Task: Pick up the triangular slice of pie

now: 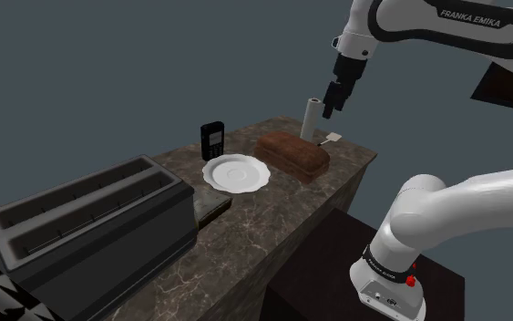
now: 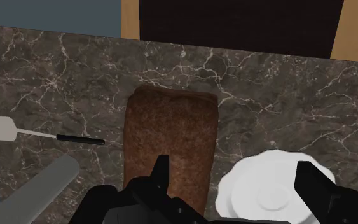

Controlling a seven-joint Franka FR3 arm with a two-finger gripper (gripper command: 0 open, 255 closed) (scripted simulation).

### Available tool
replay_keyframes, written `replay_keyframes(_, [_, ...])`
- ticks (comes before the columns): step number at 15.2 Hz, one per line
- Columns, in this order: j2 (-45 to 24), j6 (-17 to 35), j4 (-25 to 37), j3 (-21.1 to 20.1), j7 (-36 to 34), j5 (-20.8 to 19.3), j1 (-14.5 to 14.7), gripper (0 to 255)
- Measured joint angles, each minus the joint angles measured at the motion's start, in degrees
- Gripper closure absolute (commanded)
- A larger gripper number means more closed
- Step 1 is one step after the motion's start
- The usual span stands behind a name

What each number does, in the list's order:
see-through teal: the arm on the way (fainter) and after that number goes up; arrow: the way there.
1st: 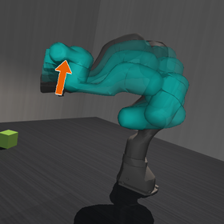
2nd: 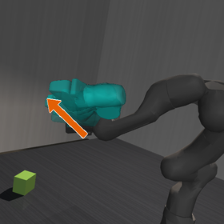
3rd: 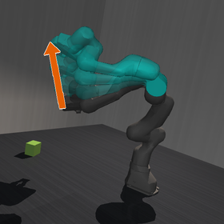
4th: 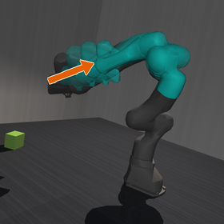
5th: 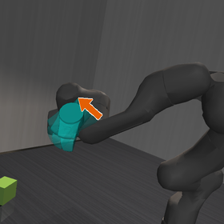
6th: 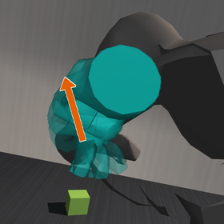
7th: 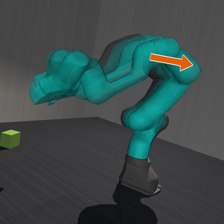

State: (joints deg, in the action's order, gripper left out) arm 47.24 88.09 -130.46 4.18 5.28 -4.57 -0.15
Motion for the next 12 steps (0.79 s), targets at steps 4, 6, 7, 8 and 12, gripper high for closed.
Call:
replay_keyframes(4, [-1.3,2.2,-1.1,-1.8,-2.0,1.4,0.8,0])
replay_keyframes(6, [-2.3,4.7,-2.7,-3.9,-4.3,2.8,1.5,0])
replay_keyframes(7, [-2.9,5.7,-3.3,-4.7,-5.2,3.4,1.9,0])
replay_keyframes(8, [-3.9,6.7,-3.3,-5.5,-6.1,4.0,2.2,0])
replay_keyframes(12, [-7.8,11.6,-4.4,-9.1,-9.9,6.3,3.7,0])
